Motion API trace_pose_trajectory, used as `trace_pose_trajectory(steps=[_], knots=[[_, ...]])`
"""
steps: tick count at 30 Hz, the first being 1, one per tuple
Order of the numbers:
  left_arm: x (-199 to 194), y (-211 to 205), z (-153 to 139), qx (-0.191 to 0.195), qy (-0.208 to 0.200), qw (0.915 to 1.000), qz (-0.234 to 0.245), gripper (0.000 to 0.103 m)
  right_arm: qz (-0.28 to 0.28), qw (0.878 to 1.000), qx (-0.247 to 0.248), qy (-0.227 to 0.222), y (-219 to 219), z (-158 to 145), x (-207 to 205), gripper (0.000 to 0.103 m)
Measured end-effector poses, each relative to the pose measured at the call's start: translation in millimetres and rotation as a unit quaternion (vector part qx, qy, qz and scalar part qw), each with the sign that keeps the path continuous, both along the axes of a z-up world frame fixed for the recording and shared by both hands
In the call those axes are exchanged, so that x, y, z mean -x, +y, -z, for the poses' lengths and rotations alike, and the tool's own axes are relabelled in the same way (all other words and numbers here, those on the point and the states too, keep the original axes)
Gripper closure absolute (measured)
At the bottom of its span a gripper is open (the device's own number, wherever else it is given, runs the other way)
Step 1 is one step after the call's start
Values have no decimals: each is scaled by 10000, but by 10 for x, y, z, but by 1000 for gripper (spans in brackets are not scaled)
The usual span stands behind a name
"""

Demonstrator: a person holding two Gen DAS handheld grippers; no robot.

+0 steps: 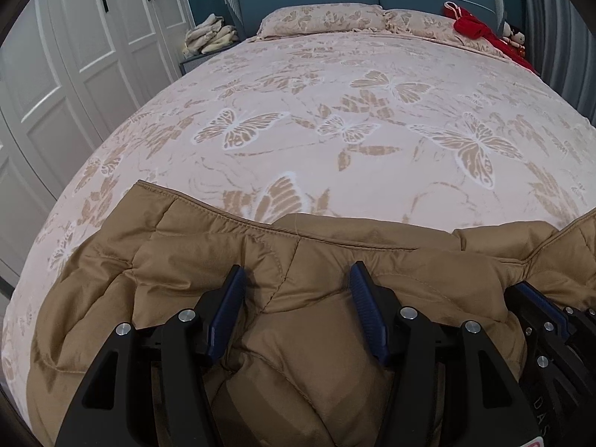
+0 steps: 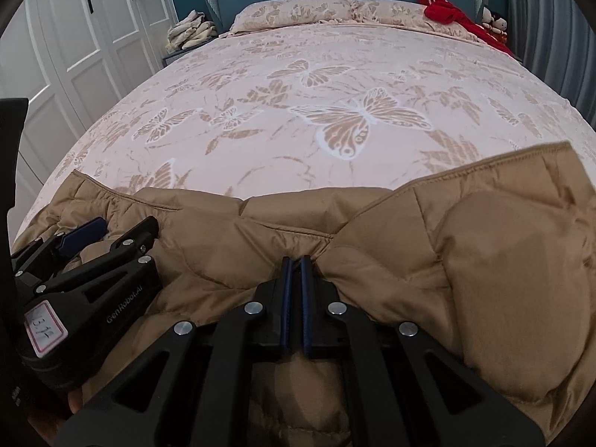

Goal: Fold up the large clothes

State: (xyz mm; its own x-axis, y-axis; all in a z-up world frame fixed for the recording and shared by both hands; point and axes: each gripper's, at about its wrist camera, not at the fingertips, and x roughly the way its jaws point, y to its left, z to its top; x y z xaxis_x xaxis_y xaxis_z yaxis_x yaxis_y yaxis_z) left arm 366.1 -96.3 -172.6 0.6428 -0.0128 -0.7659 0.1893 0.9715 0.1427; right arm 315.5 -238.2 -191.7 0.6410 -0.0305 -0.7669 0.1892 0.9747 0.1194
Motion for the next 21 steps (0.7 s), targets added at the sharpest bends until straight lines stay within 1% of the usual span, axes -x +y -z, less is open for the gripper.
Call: trace_pose_trajectory(steps=[8, 21], knots=[[22, -68, 68, -183, -166, 9997, -24, 46, 8, 10000, 29, -30, 12, 53, -11, 102], [40, -118, 132, -284, -284, 9992, -29, 46, 24, 9999, 100, -81, 27, 106, -46, 102]])
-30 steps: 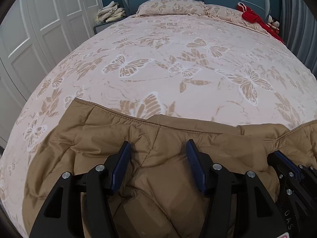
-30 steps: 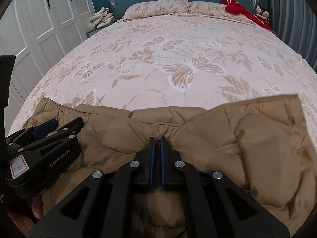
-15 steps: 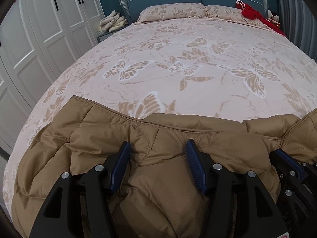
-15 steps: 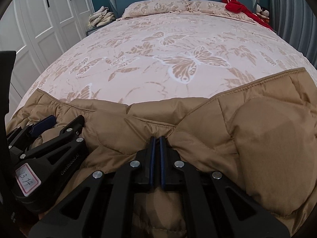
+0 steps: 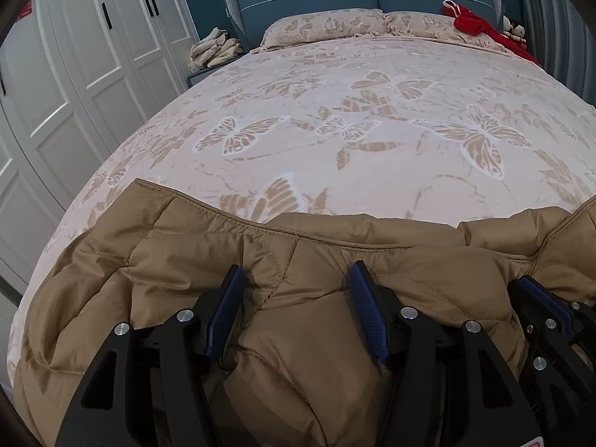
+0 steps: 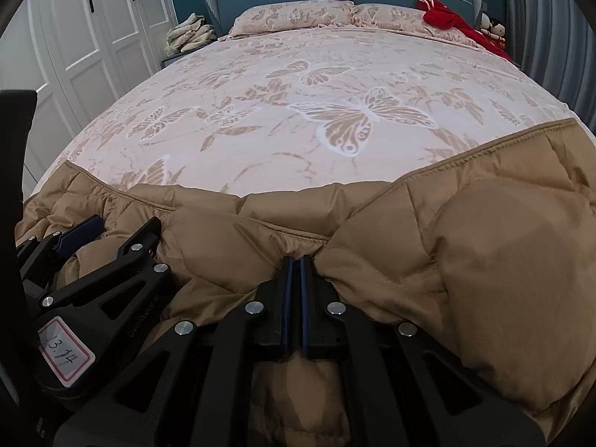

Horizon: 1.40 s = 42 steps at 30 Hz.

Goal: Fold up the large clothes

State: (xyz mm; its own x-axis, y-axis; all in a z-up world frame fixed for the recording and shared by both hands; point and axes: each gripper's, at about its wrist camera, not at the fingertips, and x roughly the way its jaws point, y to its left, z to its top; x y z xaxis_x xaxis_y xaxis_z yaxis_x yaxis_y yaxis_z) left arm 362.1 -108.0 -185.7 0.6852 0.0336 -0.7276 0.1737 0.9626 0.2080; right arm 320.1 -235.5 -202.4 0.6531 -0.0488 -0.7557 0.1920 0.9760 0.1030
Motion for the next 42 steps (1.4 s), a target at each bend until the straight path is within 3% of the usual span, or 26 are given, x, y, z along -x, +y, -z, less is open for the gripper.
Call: trace_pose_trajectory(steps=[7, 10, 13, 18, 20, 26, 32, 42], knots=[[-30, 14, -40, 0, 76, 10000, -2, 45, 8, 10000, 1, -21, -9, 5, -20, 102], [-39, 114, -172, 250, 362, 9990, 63, 43, -11, 9997, -199, 109, -63, -85, -25, 100], [164, 444, -464, 837, 560, 9949, 10, 42, 151, 9989, -434, -54, -111, -418, 315, 94], [691, 890, -660, 1135, 585, 9915, -240, 37, 32, 9973, -688, -253, -24, -631, 949, 94], [816, 937, -616, 1138, 625, 9912, -269, 37, 40, 9969, -745, -252, 33, -594, 1102, 94], [1037, 797, -378, 618, 377, 9972, -169, 31, 29, 9983, -563, -167, 130, -280, 1154, 96], [1061, 811, -174, 736, 143, 9969, -223, 27, -37, 9987, -371, -344, 164, -117, 1168, 97], [1137, 725, -45, 524, -215, 9980, -295, 26, -10, 9985, -40, -549, 268, 26, 1231, 97]])
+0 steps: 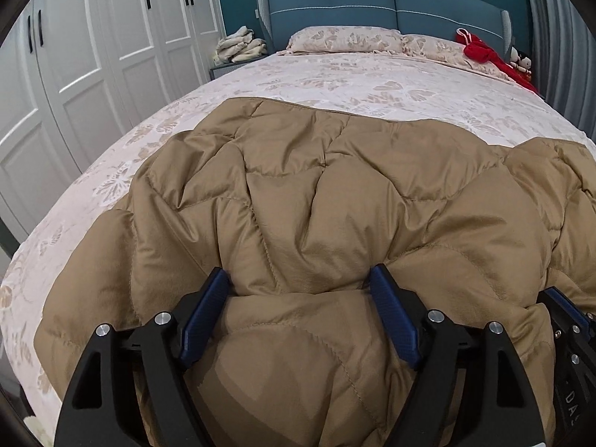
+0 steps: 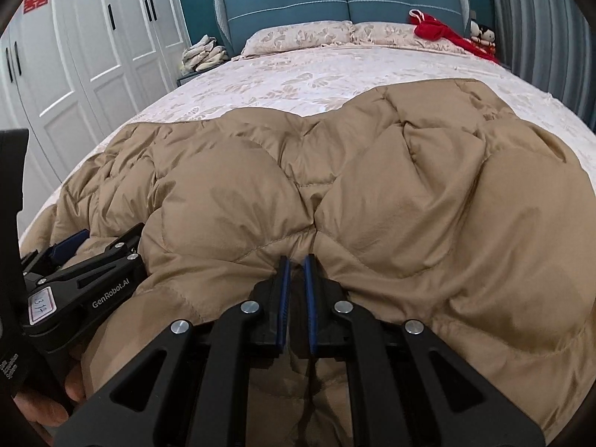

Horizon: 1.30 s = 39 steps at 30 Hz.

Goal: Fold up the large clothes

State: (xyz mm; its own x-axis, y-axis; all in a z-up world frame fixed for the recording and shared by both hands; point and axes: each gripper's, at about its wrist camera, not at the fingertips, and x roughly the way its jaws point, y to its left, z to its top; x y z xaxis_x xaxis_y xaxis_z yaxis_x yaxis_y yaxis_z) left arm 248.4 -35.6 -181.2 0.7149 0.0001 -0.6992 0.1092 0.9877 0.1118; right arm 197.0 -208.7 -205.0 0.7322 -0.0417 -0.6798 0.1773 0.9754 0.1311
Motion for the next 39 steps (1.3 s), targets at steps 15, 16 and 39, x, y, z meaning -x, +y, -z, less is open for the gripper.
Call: trace_pose_trajectory(steps=[15, 16, 39], knots=[[422, 1056, -665, 1197, 375, 9899, -666, 24, 283, 9973, -597, 307, -93, -384, 120, 92], [447, 1319, -716, 1410, 456, 9847, -916, 23, 295, 9961, -805, 227, -67, -480, 190, 92], [155, 1777, -155, 3658, 1667, 9064, -1298, 48, -266, 9949, -550, 804, 466, -96, 116, 94]])
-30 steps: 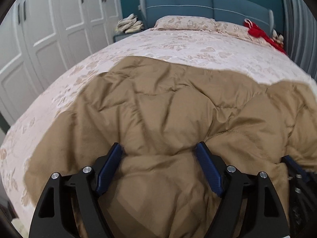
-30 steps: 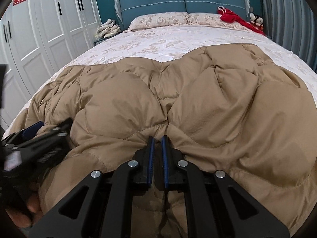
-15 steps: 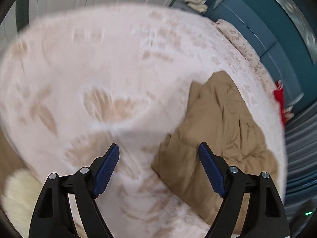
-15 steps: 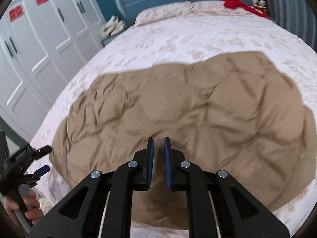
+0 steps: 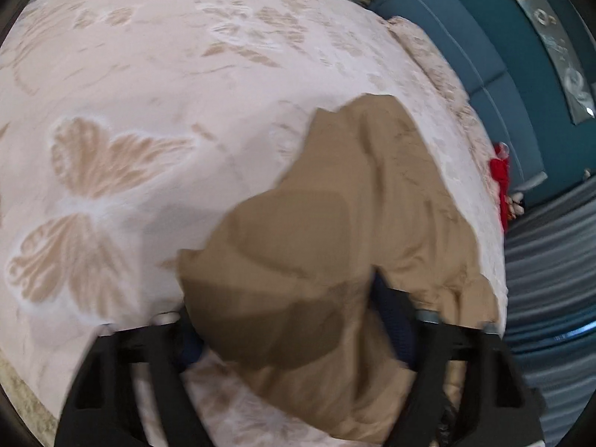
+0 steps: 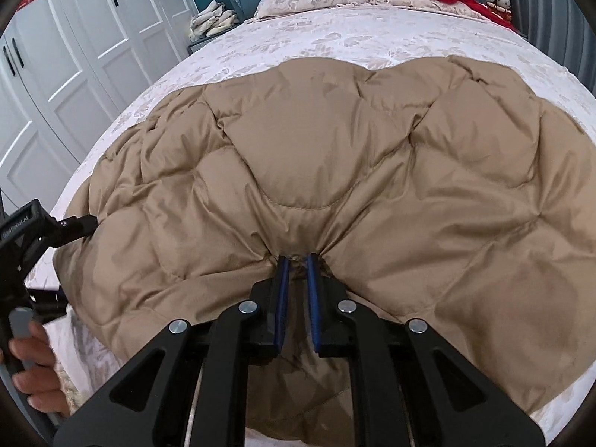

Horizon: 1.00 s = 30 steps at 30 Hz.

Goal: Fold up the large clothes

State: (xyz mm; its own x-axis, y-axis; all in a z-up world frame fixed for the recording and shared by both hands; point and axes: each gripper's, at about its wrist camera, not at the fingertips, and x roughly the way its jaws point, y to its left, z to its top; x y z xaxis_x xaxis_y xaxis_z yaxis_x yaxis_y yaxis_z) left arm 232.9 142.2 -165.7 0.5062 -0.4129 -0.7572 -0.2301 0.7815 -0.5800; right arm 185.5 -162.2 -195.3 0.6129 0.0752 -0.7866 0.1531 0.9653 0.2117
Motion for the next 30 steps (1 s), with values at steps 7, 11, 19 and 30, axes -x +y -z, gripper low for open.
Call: trace_pose_trajectory(steps=[7, 11, 19, 30], knots=[[151, -84, -665, 116, -765, 9952, 593, 92, 107, 9997, -214, 41, -23, 10, 14, 94], [420, -134, -1182, -6, -1249, 9885, 856, 94, 141, 9971, -731, 147, 82, -33, 109, 94], [638, -386, -1619, -1021, -1762, 9739, 1001, 94, -303, 9937, -1057, 240, 664, -23, 187, 94], [669, -462, -1718, -1112, -1917, 9695, 1049, 95, 95, 9953, -798, 548, -36, -288, 875, 94]])
